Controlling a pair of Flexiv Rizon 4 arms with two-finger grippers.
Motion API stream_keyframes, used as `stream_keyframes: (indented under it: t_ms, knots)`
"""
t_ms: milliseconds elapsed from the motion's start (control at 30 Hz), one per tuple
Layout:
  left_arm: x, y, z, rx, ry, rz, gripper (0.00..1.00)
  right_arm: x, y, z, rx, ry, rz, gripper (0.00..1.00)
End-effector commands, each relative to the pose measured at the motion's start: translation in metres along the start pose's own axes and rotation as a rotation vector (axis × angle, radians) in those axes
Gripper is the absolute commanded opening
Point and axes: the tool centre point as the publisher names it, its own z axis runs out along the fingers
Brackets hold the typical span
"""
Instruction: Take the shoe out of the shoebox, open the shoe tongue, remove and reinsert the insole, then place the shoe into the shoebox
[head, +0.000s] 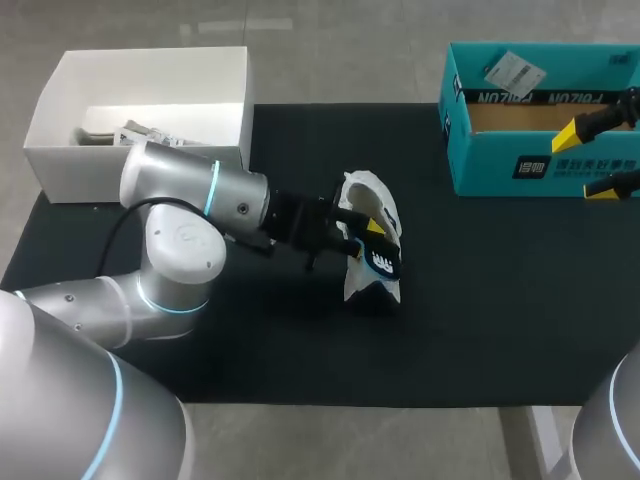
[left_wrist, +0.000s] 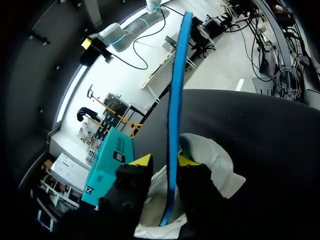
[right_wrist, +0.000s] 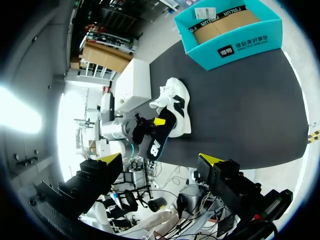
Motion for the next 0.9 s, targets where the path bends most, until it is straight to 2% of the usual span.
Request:
stream_keyframes:
  t_ms: [33, 67, 133, 200, 333, 367, 400, 433, 533, 700, 900]
  knots:
    - [-0.002, -0.012, -0.01, -0.005, 0.01, 0.012, 0.4, 0.0, -0.001, 0.001, -0.002, -0.002, 0.001, 1.0]
    - [-0.002, -0.015, -0.011, 0.003, 0.009, 0.011, 0.44, 0.0, -0.001, 0.001, -0.002, -0.002, 0.001, 1.0]
    - [-0.003, -0.021, -0.014, 0.007, 0.009, 0.015, 0.44, 0.0, -0.001, 0.001, -0.002, -0.002, 0.001, 1.0]
    - [-0.004, -0.026, -0.017, 0.003, 0.02, 0.023, 0.36, 0.0, -0.001, 0.001, -0.002, -0.002, 0.001, 1.0]
    - [-0.001, -0.027, -0.019, -0.002, 0.033, 0.027, 0.33, 0.0, -0.001, 0.001, -0.002, -0.002, 0.001, 1.0]
    - [0.0, -0.025, -0.018, -0.011, 0.04, 0.031, 0.27, 0.0, -0.001, 0.001, -0.002, -0.002, 0.001, 1.0]
    - [0.001, -0.023, -0.018, -0.012, 0.043, 0.031, 0.07, 0.0, -0.001, 0.001, -0.002, -0.002, 0.001, 1.0]
    - [0.002, -0.022, -0.017, -0.012, 0.045, 0.029, 0.0, 0.0, -0.001, 0.001, -0.002, -0.002, 0.001, 1.0]
    - [0.004, -0.02, -0.014, -0.014, 0.055, 0.037, 0.0, 0.0, -0.001, 0.001, -0.002, -0.002, 0.001, 1.0]
    - [0.005, -0.005, -0.01, -0.08, 0.077, 0.104, 0.0, 0.0, -0.001, 0.001, -0.002, -0.002, 0.001, 1.0]
    - [0.005, 0.009, -0.005, -0.11, 0.095, 0.109, 0.0, 0.0, -0.001, 0.001, -0.002, -0.002, 0.001, 1.0]
